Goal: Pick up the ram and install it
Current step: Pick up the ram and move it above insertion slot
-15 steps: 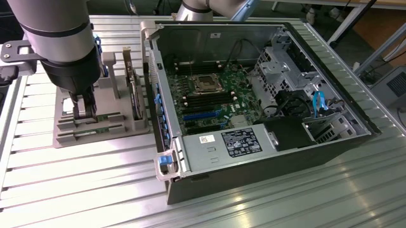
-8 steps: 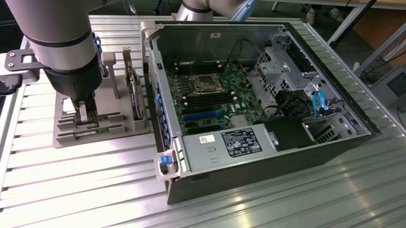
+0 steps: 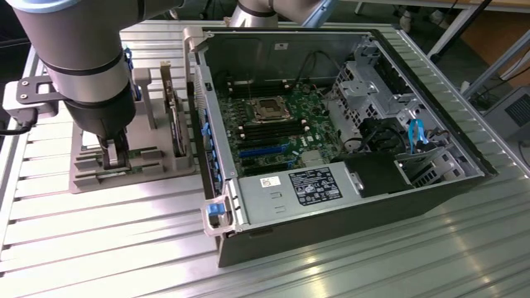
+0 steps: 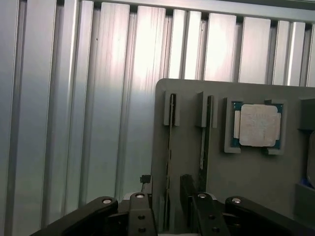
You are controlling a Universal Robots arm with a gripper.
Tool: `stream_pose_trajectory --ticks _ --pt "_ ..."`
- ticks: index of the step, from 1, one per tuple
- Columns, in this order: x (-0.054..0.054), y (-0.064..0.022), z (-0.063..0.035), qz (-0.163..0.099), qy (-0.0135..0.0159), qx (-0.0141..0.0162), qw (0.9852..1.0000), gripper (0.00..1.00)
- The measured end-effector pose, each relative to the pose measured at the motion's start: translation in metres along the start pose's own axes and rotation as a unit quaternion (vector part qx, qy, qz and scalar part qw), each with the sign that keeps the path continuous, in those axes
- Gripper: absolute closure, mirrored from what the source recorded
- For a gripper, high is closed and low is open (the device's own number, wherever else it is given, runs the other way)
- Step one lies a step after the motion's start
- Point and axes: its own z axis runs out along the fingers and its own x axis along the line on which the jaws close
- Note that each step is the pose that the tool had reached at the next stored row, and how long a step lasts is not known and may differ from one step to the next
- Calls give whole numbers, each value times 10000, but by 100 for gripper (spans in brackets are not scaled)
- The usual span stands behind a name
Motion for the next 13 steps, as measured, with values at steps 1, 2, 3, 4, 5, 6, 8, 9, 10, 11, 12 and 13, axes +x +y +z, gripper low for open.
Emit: stream_pose_trajectory --ticks 1,2,3,4,5,6,8,9,10,11,12,13 --pt "-30 -4 17 -1 0 1 10000 64" --pt "-58 -6 37 -1 0 1 10000 64" --pt "-65 -8 60 -2 0 1 10000 64" --pt "-65 -5 85 -1 0 1 10000 64" --pt "-65 -2 104 -1 0 1 10000 64" --pt "-65 4 127 -1 0 0 10000 64" --pt "-65 11 154 -1 0 1 10000 64" --pt "-66 15 163 -1 0 0 10000 64" --pt "-66 20 172 -1 0 1 10000 64" --pt "-66 28 183 -1 0 1 10000 64" --pt "-67 43 201 -1 0 1 10000 64" --pt "-68 51 212 -1 0 1 10000 64"
